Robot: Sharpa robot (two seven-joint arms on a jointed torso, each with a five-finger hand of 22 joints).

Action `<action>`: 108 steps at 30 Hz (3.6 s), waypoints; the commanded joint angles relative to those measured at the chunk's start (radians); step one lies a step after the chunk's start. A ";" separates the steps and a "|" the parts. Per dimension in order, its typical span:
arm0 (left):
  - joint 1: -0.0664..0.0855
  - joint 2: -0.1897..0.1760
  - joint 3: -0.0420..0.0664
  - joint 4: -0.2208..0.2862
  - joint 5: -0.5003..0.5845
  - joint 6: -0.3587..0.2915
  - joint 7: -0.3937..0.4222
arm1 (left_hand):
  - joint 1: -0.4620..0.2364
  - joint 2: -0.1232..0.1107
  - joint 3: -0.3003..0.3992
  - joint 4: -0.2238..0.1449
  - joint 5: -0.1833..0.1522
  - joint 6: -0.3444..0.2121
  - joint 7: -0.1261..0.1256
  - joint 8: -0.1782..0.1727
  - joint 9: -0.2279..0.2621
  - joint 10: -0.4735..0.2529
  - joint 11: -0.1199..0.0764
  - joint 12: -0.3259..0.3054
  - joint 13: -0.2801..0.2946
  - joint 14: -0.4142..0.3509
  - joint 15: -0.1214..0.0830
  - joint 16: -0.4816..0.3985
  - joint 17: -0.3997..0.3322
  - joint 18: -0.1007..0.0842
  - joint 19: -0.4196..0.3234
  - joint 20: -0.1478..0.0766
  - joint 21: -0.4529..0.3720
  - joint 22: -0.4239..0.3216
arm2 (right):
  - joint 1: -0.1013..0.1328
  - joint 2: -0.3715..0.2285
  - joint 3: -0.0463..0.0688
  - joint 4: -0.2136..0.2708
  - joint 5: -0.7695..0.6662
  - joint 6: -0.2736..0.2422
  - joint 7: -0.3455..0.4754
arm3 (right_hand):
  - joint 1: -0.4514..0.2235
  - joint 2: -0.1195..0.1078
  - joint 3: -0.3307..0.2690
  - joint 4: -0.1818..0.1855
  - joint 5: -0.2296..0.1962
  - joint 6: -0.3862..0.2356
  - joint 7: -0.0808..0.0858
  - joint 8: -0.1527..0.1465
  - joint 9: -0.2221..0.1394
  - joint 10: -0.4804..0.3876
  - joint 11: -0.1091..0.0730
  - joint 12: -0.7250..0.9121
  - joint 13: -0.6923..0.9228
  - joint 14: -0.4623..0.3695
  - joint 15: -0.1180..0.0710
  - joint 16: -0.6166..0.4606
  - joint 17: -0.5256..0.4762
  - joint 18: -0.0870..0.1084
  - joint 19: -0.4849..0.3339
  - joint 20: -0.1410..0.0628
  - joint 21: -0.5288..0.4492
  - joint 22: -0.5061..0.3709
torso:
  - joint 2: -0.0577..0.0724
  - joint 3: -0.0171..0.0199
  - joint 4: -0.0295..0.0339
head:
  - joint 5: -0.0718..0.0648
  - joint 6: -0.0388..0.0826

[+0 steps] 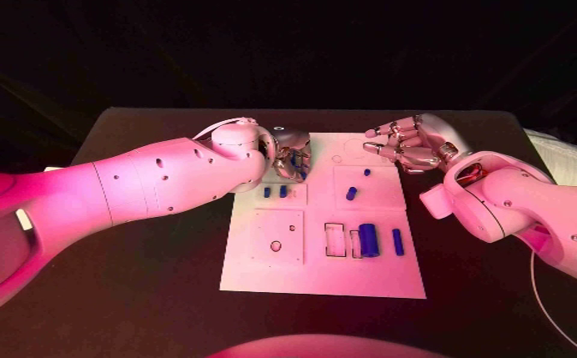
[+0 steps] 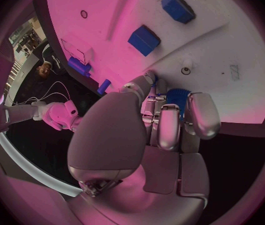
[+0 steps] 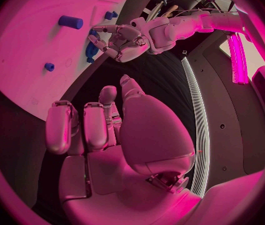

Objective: Assemble the parts on the task board

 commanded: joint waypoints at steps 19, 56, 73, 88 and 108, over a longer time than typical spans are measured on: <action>-0.006 -0.109 0.044 0.101 0.187 -0.118 0.016 | -0.017 0.009 0.011 -0.001 0.000 0.015 0.003 -0.009 -0.005 0.016 0.001 -0.019 0.001 0.034 -0.008 -0.005 -0.015 -0.013 0.008 -0.002 0.019 0.016 | -0.001 0.003 0.000 -0.005 -0.004 0.013 0.009 | -0.001 0.008 -0.006 0.002 0.005 -0.003 0.001 0.006 0.002 -0.005 -0.001 0.008 0.003 0.031 0.002 -0.004 -0.001 0.011 -0.004 -0.003 -0.004 -0.001 | -0.001 0.0006 0.0008 | -0.006 0.019; -0.005 -0.182 0.037 0.095 0.181 0.014 -0.044 | -0.029 0.005 0.012 -0.002 -0.001 0.019 0.002 -0.015 -0.008 0.019 0.001 -0.030 0.001 0.033 -0.008 -0.005 -0.019 -0.013 0.008 -0.001 0.021 0.020 | -0.001 0.007 0.000 -0.004 -0.004 0.014 0.007 | -0.001 0.008 -0.006 0.002 0.005 -0.003 0.001 0.006 0.002 -0.005 -0.001 0.008 0.003 0.031 0.002 -0.004 -0.001 0.011 -0.004 -0.003 -0.004 -0.001 | 0.000 0.0006 0.0004 | -0.006 0.008; -0.007 -0.165 0.034 0.086 0.182 0.012 -0.032 | -0.030 0.007 0.014 -0.003 -0.001 0.021 0.001 -0.016 -0.008 0.023 0.000 -0.032 0.001 0.033 -0.008 -0.005 -0.019 -0.013 0.007 -0.001 0.020 0.020 | -0.001 0.006 0.000 -0.003 -0.004 0.013 0.008 | -0.001 0.008 -0.006 0.002 0.005 -0.003 0.001 0.006 0.002 -0.005 -0.001 0.008 0.003 0.031 0.002 -0.004 -0.001 0.011 -0.004 -0.003 -0.004 -0.001 | 0.000 0.0003 0.0005 | -0.005 0.006; -0.007 -0.163 0.034 0.090 0.183 0.028 -0.036 | -0.030 0.008 0.017 -0.009 -0.001 0.032 -0.003 -0.016 -0.008 0.033 -0.003 -0.035 0.004 0.033 -0.011 -0.005 -0.022 -0.013 0.006 -0.002 0.021 0.022 | -0.001 0.006 0.000 -0.004 -0.004 0.014 0.008 | -0.001 0.008 -0.006 0.002 0.005 -0.003 0.001 0.006 0.002 -0.005 -0.001 0.008 0.003 0.031 0.002 -0.004 -0.001 0.011 -0.004 -0.003 -0.004 -0.001 | 0.001 -0.0004 0.0000 | -0.004 0.003; -0.007 -0.166 0.034 0.091 0.178 0.024 -0.049 | -0.043 -0.004 0.022 -0.015 0.000 0.004 0.014 -0.045 -0.022 0.009 0.011 -0.069 -0.002 0.029 0.000 -0.008 -0.032 -0.012 0.000 0.002 0.011 0.018 | -0.001 0.006 0.000 -0.004 -0.004 0.014 0.009 | -0.001 0.008 -0.006 0.002 0.005 -0.003 0.001 0.006 0.002 -0.005 -0.001 0.008 0.003 0.031 0.002 -0.004 -0.001 0.011 -0.004 -0.003 -0.004 -0.001 | 0.000 -0.0002 0.0004 | -0.004 0.000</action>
